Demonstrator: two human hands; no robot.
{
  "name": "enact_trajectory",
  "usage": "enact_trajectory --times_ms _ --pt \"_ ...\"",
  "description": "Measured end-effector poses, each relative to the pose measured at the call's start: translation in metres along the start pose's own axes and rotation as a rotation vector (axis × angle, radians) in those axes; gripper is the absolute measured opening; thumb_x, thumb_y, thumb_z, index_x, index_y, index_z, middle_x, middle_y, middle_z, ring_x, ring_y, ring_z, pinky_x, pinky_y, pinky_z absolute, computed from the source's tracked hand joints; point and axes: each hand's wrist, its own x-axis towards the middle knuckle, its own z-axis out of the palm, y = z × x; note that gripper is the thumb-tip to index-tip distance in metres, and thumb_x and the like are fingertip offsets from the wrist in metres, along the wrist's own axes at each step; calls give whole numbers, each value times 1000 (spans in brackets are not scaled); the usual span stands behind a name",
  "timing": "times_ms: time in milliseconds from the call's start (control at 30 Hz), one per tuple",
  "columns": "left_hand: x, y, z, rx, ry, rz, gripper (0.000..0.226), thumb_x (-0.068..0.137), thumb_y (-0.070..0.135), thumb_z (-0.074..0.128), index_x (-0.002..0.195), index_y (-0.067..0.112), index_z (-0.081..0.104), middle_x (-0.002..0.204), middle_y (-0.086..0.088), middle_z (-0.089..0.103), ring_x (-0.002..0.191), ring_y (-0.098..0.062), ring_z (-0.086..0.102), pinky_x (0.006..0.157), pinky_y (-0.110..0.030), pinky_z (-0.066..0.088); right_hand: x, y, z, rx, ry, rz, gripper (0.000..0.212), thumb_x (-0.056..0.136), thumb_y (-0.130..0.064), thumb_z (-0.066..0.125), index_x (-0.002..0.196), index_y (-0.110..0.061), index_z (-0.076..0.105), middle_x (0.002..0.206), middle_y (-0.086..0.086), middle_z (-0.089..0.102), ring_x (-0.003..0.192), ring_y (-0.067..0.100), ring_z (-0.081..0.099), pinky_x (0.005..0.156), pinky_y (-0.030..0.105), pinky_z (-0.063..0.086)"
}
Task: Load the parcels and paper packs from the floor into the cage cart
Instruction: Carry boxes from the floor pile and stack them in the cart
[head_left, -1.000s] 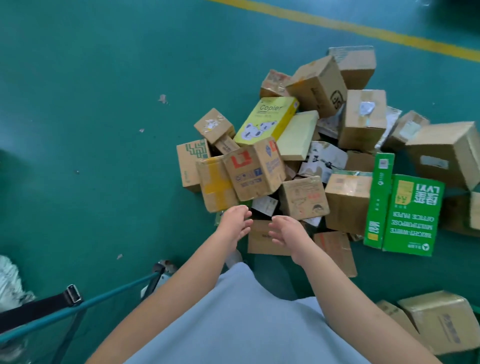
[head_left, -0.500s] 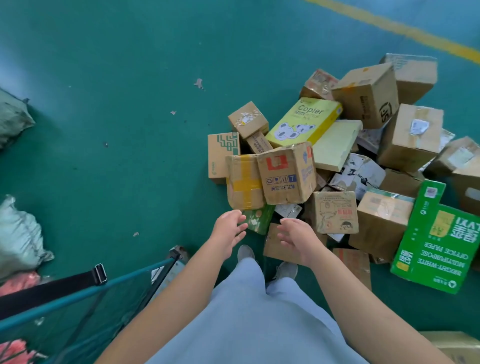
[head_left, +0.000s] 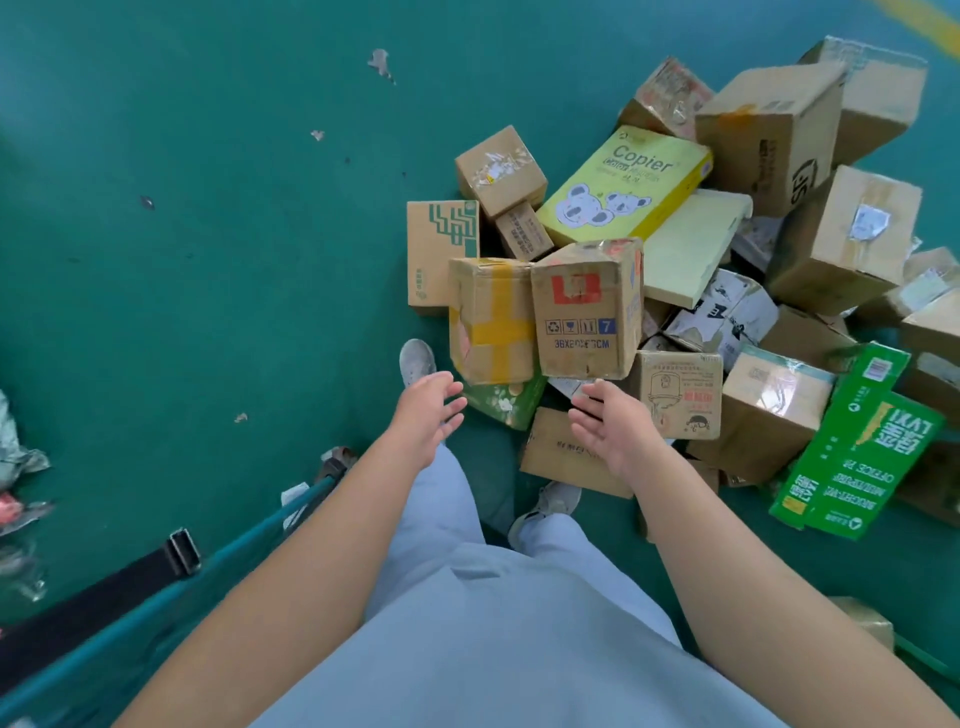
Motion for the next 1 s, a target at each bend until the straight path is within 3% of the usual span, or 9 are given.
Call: enact_trajectory --times_ms 233,333,433,533,600,733,833,900,1000 --pt "111 106 -53 78 -13 -93 31 105 26 52 135 16 57 121 0 66 107 -16 66 91 -31 53 59 -51 145 -35 75 92 40 109 -26 47 143 -7 54 135 10 65 118 24 64 100 36 54" --pt "164 158 -64 123 -15 -48 12 105 22 50 111 19 61 118 -4 66 103 -21 64 91 -31 51 95 -81 216 -127 33 87 33 109 -26 48 136 -11 58 128 9 67 119 26 65 103 38 54" --pt "220 193 -69 193 -13 -38 10 106 22 49 107 20 59 121 -7 65 108 -24 64 92 -35 53 135 -101 275 -164 -56 64 21 108 -20 47 117 -9 63 140 29 56 94 22 62 74 29 52" --pt "276 206 -71 210 -9 -61 10 106 21 49 105 22 59 125 -7 65 105 -21 63 90 -31 54 184 -108 316 -253 -78 53 33 108 -21 48 136 -5 57 131 25 62 75 11 54 61 21 43" --pt "315 207 -73 213 0 -93 10 105 22 49 105 23 59 127 -5 65 104 -19 64 97 -34 54 219 -109 339 -305 -86 65 34 108 -26 49 137 -10 56 129 9 65 87 12 63 68 22 52" --pt "386 200 -73 232 13 -136 14 105 24 50 118 23 56 126 -1 65 111 -18 66 99 -35 55 288 -102 372 -362 -104 45 15 106 -19 48 109 -17 62 136 23 61 120 40 63 97 43 57" --pt "433 191 -72 265 10 -159 14 105 24 50 118 24 55 125 0 65 114 -18 65 97 -34 55 343 -86 389 -441 -102 21 16 104 -20 48 111 -18 63 118 11 67 102 25 61 109 48 49" --pt "472 182 -71 295 23 -164 14 105 24 49 118 25 55 124 1 63 114 -17 64 94 -32 56 386 -70 401 -490 -134 34 20 104 -24 51 122 -19 59 126 4 63 117 21 58 112 45 46" --pt "520 167 -72 339 49 -193 14 105 24 49 117 26 57 123 3 60 113 -15 62 87 -28 57 437 -50 411 -556 -233 65 53 106 -31 49 156 -19 37 158 3 43 143 24 40 119 41 34"
